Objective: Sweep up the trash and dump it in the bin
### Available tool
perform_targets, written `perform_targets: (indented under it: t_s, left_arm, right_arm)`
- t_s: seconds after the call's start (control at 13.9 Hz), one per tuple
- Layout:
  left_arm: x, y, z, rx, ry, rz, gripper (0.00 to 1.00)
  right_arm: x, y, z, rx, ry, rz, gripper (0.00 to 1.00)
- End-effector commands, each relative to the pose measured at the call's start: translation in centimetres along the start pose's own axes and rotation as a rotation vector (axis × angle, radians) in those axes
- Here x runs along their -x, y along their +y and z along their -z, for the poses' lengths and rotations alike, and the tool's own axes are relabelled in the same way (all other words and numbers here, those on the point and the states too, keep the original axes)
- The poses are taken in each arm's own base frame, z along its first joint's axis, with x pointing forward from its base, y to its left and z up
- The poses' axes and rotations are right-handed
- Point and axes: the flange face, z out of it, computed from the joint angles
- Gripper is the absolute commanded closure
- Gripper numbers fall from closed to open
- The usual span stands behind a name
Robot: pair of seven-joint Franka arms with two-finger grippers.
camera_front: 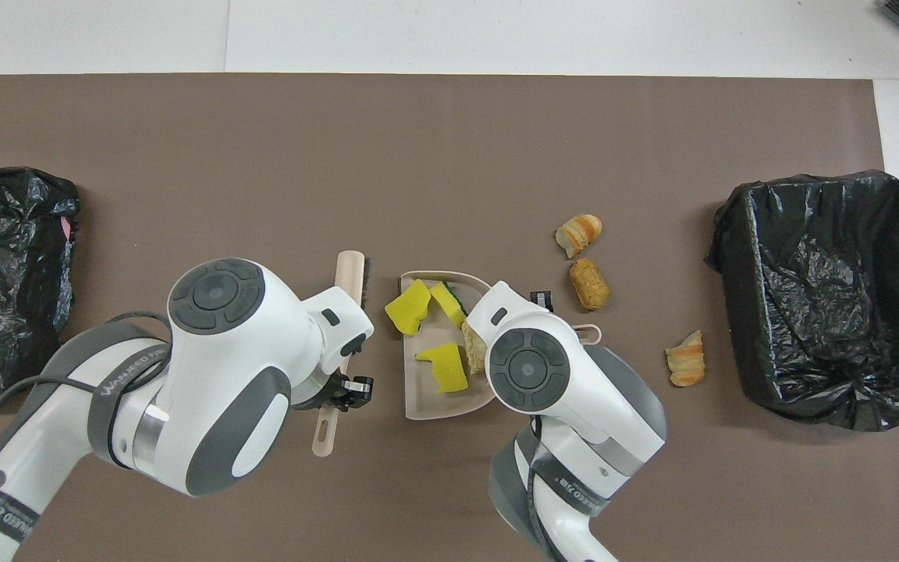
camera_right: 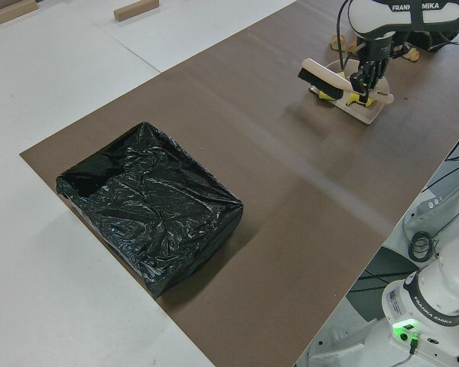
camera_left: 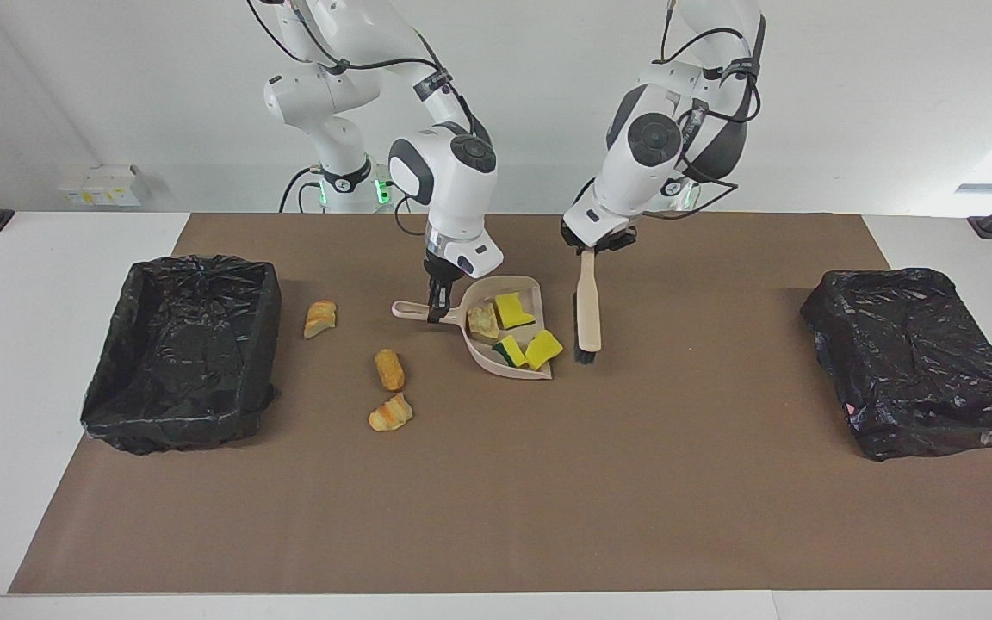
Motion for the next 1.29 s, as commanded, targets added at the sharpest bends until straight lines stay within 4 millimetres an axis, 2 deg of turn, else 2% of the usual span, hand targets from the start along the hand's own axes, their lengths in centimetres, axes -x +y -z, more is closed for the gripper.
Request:
perform_targets:
  t_s: [0.0, 0.07, 0.22, 0.36, 0.5, 0.57, 0.79, 0.93, 1.08, 1.22]
  left_arm:
    - [-0.6, -0.3, -3.2, -0.024, 0.010, -0.019, 1.00]
    - [-0.3, -0.6, -3.9, -0.027, 0.003, -0.031, 1.00]
    - [-0.3, -0.2, -3.9, -0.023, 0.021, -0.045, 1.00]
    - [0.1, 0.9, -3.9, -0.024, 0.034, -0.066, 1.00]
    - [1.1, 2.8, -4.3, -0.031, 0.029, -0.093, 1.00]
    - [1.0, 2.9, -4.2, -0.029, 0.035, -0.093, 1.00]
    - [1.3, 2.6, -4.3, -0.033, 0.016, -0.079, 1.00]
    - [1.9, 2.6, -4.5, -0.044, -0.004, 0.013, 1.00]
    - [3.4, 3.4, -5.0, -0.062, -0.031, 0.012, 1.00]
    - [6.5, 4.9, -6.3, -0.090, -0.045, 0.034, 1.00]
  right_arm:
    - [0.6, 1.2, -0.8, 0.031, 0.039, -0.004, 1.00]
    - [1.0, 1.7, -1.0, 0.027, 0.066, -0.011, 1.00]
    - [1.9, 2.5, -0.9, -0.001, 0.146, -0.003, 1.00]
    - [3.0, 3.2, -0.5, -0.007, 0.179, 0.016, 1.00]
    - [3.5, 3.5, 0.0, 0.002, 0.182, 0.031, 1.00]
    - [4.2, 3.9, 0.1, 0.008, 0.184, 0.048, 1.00]
    - [7.7, 6.4, 2.5, 0.047, 0.187, 0.054, 1.00]
    - [9.3, 7.6, 4.3, 0.022, 0.203, 0.051, 1.00]
    - [12.3, 9.2, 5.5, 0.002, 0.187, 0.037, 1.00]
    - [16.0, 10.4, 6.6, -0.006, 0.177, 0.017, 1.00]
